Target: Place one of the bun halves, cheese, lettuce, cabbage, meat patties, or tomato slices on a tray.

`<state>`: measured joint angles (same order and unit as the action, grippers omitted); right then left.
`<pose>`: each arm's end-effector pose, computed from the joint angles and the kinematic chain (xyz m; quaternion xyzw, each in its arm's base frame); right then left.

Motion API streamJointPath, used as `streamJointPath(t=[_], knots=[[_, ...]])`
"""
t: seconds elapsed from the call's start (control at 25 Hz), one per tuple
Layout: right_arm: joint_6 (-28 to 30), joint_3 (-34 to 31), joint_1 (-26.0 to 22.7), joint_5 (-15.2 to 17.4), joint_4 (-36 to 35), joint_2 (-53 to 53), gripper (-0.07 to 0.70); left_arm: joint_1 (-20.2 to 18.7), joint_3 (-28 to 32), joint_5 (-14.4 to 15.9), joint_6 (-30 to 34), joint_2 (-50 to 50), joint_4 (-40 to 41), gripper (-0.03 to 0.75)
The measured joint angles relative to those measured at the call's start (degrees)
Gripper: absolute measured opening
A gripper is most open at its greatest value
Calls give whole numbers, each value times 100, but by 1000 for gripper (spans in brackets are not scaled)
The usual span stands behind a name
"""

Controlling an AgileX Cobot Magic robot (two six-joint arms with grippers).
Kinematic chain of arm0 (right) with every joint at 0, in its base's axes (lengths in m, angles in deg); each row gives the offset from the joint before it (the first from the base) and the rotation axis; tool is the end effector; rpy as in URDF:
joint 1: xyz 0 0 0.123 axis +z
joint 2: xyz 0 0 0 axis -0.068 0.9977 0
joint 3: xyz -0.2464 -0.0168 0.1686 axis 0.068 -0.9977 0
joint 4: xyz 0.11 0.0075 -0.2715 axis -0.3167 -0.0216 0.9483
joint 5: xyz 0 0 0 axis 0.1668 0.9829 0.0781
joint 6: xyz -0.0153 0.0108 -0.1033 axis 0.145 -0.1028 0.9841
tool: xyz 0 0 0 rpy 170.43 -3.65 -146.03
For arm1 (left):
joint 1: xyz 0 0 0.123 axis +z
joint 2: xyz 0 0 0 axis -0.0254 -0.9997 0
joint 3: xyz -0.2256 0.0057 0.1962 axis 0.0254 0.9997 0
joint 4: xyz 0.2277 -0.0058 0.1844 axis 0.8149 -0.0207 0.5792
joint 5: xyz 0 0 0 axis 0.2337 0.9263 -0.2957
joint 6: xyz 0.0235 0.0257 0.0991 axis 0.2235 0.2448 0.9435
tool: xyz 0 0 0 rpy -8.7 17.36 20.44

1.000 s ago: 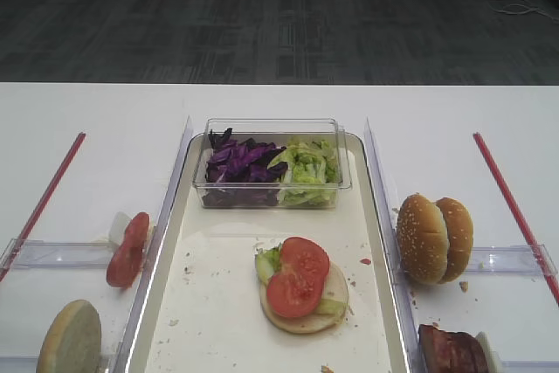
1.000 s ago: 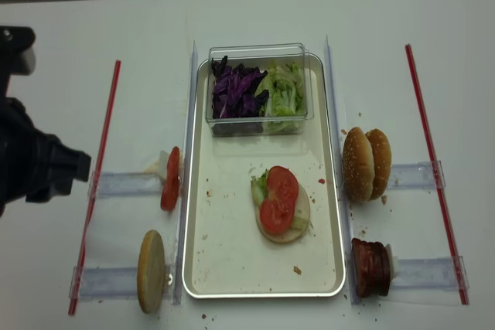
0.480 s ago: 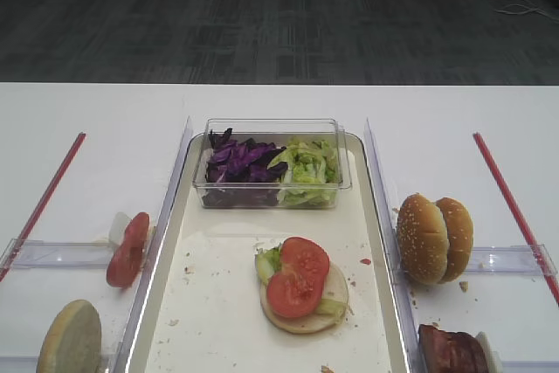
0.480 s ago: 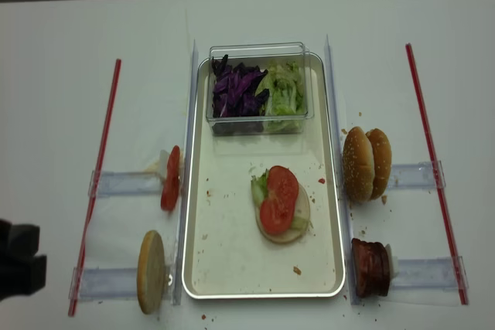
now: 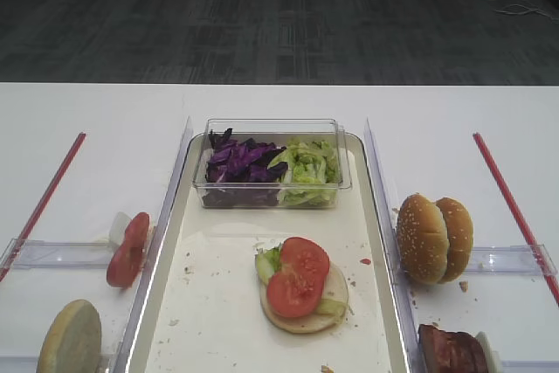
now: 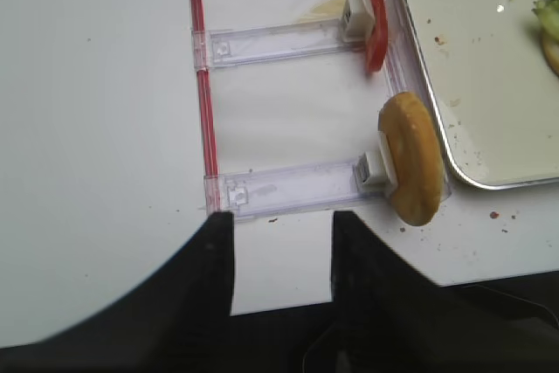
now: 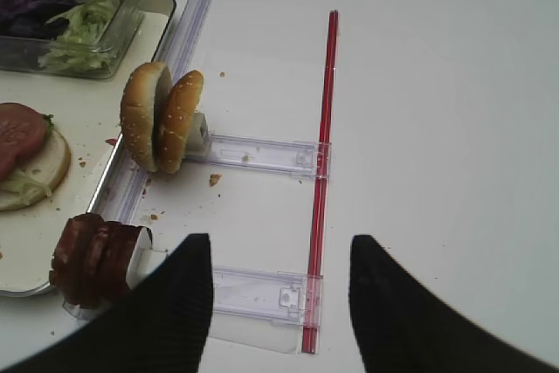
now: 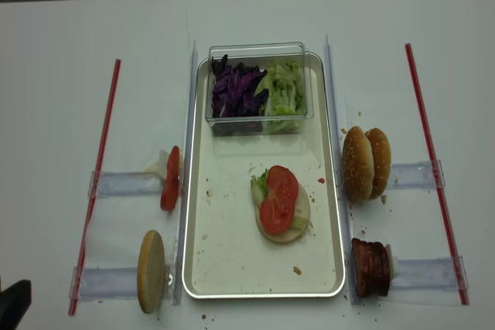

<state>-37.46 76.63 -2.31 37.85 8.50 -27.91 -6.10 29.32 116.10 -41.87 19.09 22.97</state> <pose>0.0264 0.0103 0.2760 -0.0573 0.8716 0.0335 0.4857 0.0506 -0.0038 0.2985 0.0233 0.9309 -0.0238 0.3637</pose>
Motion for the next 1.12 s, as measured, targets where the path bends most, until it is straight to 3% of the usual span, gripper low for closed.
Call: streamJointPath(t=[0.48, 1.12], knots=[[0, 0, 0, 0, 0, 0, 403, 0, 669, -388, 247, 1503, -22, 279], [0, 0, 0, 0, 0, 0, 403, 0, 669, -445, 259, 1550, 0, 279]])
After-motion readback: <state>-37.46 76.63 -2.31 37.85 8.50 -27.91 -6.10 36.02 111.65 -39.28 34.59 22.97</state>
